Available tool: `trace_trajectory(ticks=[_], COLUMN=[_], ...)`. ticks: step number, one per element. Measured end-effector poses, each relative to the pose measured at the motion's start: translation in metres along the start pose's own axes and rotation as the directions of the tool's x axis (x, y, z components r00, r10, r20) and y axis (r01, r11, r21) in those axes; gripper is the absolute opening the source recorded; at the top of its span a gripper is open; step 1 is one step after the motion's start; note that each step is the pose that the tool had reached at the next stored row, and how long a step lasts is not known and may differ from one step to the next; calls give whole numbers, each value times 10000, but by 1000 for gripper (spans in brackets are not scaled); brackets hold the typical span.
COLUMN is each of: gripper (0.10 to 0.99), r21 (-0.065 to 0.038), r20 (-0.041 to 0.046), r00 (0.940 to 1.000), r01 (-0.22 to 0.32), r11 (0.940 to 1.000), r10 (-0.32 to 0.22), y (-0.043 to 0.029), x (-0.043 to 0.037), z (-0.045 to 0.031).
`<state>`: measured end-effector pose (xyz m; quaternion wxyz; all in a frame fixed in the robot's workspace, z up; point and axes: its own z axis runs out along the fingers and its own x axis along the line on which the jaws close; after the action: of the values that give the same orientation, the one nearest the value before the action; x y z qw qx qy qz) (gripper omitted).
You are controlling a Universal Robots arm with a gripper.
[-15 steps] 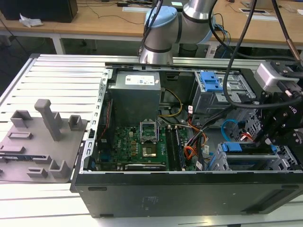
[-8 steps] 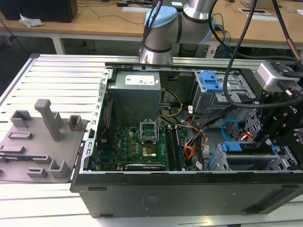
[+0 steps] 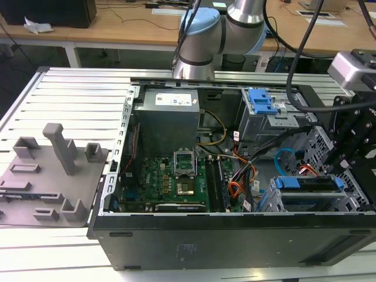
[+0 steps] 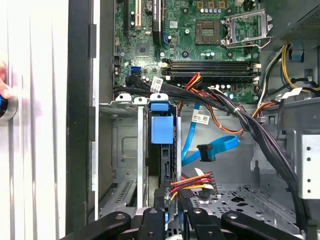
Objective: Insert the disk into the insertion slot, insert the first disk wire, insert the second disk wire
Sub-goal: 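Insert the first disk wire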
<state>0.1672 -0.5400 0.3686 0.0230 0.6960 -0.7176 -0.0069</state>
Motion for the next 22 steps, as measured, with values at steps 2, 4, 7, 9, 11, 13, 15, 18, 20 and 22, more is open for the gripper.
trace_trajectory(ticks=[2, 4, 7, 9, 11, 13, 15, 18, 20, 22], gripper=[251, 251, 235, 106, 106, 106, 106, 106, 106, 106], r21=[-1, 0, 0, 0, 0, 0, 0, 0, 0, 0], r20=[4, 1, 1, 2, 3, 1, 2, 2, 3, 2], r00=[10000, 10000, 10000, 10000, 10000, 10000, 10000, 10000, 10000, 10000], r01=[0, 0, 0, 0, 0, 1, 1, 1, 0, 1], r11=[10000, 10000, 10000, 10000, 10000, 10000, 10000, 10000, 10000, 10000], r10=[0, 0, 0, 0, 0, -1, -1, -1, 0, -1], y=[0, 0, 0, 0, 3, 27, 51, 131, 214, 228], x=[0, 0, 0, 0, 0, 2, 3, 6, 11, 12], z=[-3, -5, -5, -5, -5, 0, 24, 49, 57, 58])
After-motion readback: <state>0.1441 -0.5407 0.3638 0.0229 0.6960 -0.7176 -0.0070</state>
